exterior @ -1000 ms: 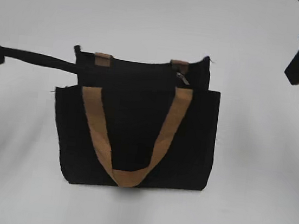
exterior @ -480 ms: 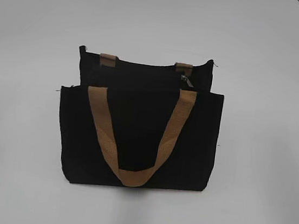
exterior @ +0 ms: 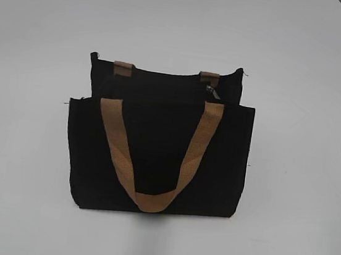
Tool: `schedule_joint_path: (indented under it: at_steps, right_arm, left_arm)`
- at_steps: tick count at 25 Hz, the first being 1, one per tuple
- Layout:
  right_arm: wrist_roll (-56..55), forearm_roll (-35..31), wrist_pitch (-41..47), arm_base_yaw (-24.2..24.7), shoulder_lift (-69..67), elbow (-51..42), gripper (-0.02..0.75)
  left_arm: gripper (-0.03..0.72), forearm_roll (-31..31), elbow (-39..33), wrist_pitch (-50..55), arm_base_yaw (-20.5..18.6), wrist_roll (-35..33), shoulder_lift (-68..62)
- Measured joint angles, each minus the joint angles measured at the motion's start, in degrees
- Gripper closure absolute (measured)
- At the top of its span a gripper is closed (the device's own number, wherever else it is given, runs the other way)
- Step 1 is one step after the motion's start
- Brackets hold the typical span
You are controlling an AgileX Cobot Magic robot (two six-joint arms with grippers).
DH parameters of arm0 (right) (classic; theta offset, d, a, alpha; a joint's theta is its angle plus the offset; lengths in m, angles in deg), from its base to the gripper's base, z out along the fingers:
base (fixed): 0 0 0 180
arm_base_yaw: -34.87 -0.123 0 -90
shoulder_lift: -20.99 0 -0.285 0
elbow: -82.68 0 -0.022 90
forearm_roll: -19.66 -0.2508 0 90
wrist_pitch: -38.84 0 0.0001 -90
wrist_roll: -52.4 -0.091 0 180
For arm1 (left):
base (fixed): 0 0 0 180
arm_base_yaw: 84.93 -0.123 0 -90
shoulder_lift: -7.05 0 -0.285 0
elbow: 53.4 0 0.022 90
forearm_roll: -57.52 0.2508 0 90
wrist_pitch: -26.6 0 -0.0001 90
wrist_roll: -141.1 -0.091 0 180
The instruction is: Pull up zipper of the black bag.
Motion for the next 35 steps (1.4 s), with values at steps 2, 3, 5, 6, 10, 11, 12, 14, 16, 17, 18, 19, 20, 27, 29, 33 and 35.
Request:
schedule_joint_path:
  at_steps: [2, 3, 5, 6, 10, 11, 12, 14, 16, 17, 18, 19, 20, 27, 29, 33, 35]
  right_arm:
    - [0.0, 0.0, -2.1, 0.0, 2.4, -0.6, 0.347]
    - [0.0, 0.0, -3.5, 0.0, 3.1, -1.3, 0.347]
    - [0.0, 0.1, -4.4, 0.0, 3.2, -2.0, 0.347]
    - [0.0, 0.1, -4.7, 0.0, 3.2, -2.1, 0.347]
    - [0.0, 0.2, -5.2, 0.0, 3.2, -2.1, 0.347]
    - [0.0, 0.2, -5.3, 0.0, 3.2, -2.1, 0.347]
    - [0.0, 0.2, -5.3, 0.0, 3.2, -2.1, 0.347]
    - [0.0, 0.2, -5.3, 0.0, 3.2, -2.1, 0.347]
    - [0.0, 0.2, -5.3, 0.0, 3.2, -2.1, 0.346]
    - [0.0, 0.2, -5.3, 0.0, 3.2, -2.1, 0.346]
    - [0.0, 0.2, -5.3, 0.0, 3.2, -2.1, 0.346]
    - [0.0, 0.2, -5.3, 0.0, 3.2, -2.1, 0.346]
    - [0.0, 0.2, -5.3, 0.0, 3.2, -2.1, 0.346]
    - [0.0, 0.2, -5.4, 3.3, 3.2, -2.1, 0.346]
    - [0.0, 0.2, -5.4, 7.2, 3.6, -2.1, 0.346]
    - [0.0, 0.2, -5.4, 12.2, 8.4, -2.1, 0.346]
    - [0.0, 0.2, -5.4, 12.8, 11.3, -2.1, 0.346]
  left_arm:
    - [0.3, 0.0, -0.5, -1.7, 0.0, -0.7, 2.4]
    - [0.307, 0.0, -0.7, -2.7, 0.0, -1.0, 3.3]
    - [0.314, 0.0, -1.1, -4.9, 0.0, -1.4, 3.9]
    - [0.318, 0.0, -1.7, -6.4, 0.0, -1.8, 3.9]
    - [0.324, -0.2, -2.9, -8.5, 0.0, -3.0, 3.9]
    - [0.324, -0.2, -2.9, -8.8, 0.0, -3.1, 3.9]
    - [0.325, -0.2, -2.9, -8.9, 0.0, -3.1, 3.9]
    - [0.326, -0.2, -2.9, -9.0, 0.0, -3.1, 3.9]
    - [0.327, -0.3, -2.9, -9.1, 0.0, -3.2, 3.9]
    - [0.328, -0.3, -2.9, -9.1, 0.0, -3.2, 3.9]
    - [0.329, -0.3, -2.9, -9.1, 0.0, -3.2, 3.9]
    - [0.331, -0.3, -2.9, -9.1, 0.0, -3.2, 3.9]
    - [0.335, -0.3, -2.9, -9.1, 0.0, -3.2, 3.9]
    - [0.353, -0.4, -2.9, -9.2, -2.9, -3.3, 4.3]
    - [0.355, -0.4, -2.9, -9.2, -8.9, -3.3, 4.4]
    - [0.356, -0.4, -2.9, -9.3, -22.3, -3.3, 6.0]
    - [0.356, -0.4, -2.9, -9.3, -26.7, -3.3, 8.1]
